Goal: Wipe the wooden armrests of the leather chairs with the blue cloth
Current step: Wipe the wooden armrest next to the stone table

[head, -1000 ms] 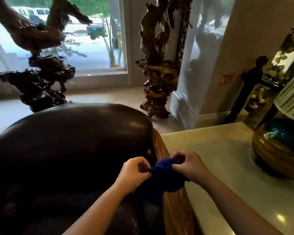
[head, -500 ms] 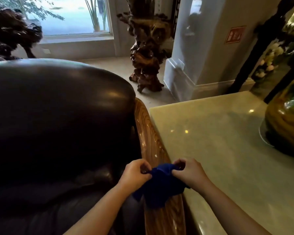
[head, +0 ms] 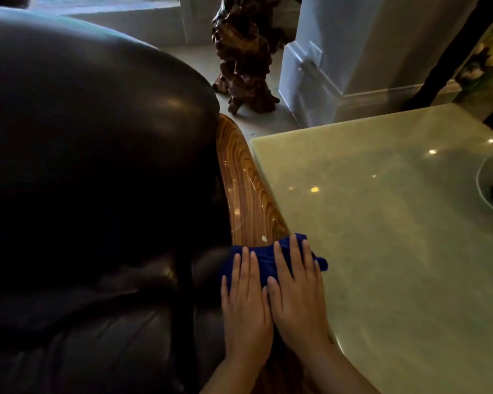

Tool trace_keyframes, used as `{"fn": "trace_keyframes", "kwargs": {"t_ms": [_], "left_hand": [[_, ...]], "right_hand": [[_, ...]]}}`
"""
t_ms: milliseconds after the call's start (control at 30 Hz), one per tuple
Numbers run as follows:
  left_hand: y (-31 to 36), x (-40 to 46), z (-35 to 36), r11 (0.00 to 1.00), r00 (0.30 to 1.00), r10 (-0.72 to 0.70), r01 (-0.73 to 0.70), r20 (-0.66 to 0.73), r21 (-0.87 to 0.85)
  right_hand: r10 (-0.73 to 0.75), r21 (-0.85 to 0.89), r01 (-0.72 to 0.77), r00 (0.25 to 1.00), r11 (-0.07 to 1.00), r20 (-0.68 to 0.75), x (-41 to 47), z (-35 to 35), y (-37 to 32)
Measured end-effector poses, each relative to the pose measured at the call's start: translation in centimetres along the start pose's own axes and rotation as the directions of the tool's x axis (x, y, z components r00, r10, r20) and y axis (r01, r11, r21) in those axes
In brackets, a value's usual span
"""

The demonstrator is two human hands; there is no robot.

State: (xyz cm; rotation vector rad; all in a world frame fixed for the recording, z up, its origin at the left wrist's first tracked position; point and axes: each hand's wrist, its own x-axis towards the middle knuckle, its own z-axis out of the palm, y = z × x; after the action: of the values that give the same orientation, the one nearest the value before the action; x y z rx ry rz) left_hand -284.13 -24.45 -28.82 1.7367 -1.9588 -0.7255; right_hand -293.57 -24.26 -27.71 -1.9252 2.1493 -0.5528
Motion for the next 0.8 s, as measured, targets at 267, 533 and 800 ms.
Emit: {"fn": "trace_keyframes", "kwargs": {"t_ms": [267, 533, 800], "left_hand": [[-0.6, 5.5, -0.8, 0.999, 0.998, 0.048, -0.048, 0.051, -0.005], [-0.9, 12.7, -2.1, 0.996, 0.993, 0.08, -0.075, 0.083, -0.055], [-1.5, 20.4, -3.6, 0.996, 0.987, 0.084, -0.083, 0.137, -0.016]], "right_hand": [[-0.004, -0.008, 0.005, 0.999, 1.0, 0.043, 5.2, 0.0, -0.1], [0.015, 0.01, -0.016, 0.993, 1.0, 0.115, 12.4, 0.5, -0.9], [0.077, 0.091, -0.096, 0.979, 0.991, 0.186, 20.1, 1.5, -1.8]]}}
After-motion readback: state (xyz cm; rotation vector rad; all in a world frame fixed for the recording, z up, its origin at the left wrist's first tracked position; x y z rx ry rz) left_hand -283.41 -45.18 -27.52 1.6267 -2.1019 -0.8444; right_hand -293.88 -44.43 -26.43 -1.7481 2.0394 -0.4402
